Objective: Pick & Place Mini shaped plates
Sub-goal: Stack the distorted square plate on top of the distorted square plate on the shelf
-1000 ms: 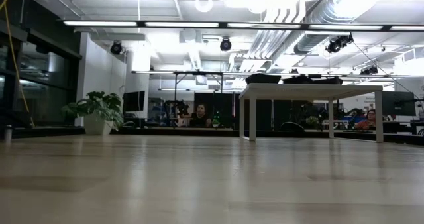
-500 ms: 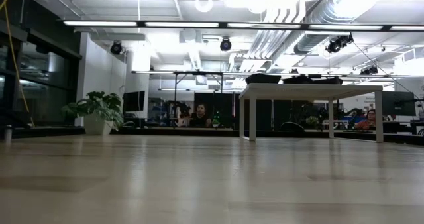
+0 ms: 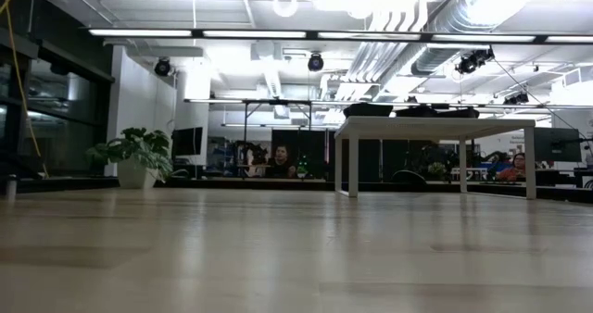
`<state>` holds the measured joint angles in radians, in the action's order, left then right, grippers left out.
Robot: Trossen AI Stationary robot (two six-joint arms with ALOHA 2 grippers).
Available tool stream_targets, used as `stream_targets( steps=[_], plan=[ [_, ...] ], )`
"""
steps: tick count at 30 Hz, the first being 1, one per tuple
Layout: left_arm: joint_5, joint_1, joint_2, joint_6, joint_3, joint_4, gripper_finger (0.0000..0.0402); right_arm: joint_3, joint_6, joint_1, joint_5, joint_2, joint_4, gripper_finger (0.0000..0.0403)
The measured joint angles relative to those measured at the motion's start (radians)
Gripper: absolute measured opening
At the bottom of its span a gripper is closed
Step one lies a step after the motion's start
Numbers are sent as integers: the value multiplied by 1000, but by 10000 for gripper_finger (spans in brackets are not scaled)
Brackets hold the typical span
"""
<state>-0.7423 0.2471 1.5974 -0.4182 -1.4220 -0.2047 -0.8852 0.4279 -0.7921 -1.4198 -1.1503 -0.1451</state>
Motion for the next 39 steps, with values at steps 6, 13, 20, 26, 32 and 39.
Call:
stream_targets(
  steps=[6,13,20,26,32,39],
  plan=[
    [0,-35,0,-75,0,-58,0,0,-49,3,-86,0,34,150],
    [1,-96,6,-123,1,-119,0,0,-26,71,-103,0,65,189],
    [60,-172,7,-150,1,-137,0,0,-73,172,-55,0,158,194],
    [124,-238,24,-162,0,-147,0,0,-147,261,7,0,272,189],
    [251,-306,48,-180,1,-178,0,0,-171,334,51,0,326,188],
    [350,-369,75,-183,1,-226,0,0,-160,412,117,0,330,185]
  ],
)
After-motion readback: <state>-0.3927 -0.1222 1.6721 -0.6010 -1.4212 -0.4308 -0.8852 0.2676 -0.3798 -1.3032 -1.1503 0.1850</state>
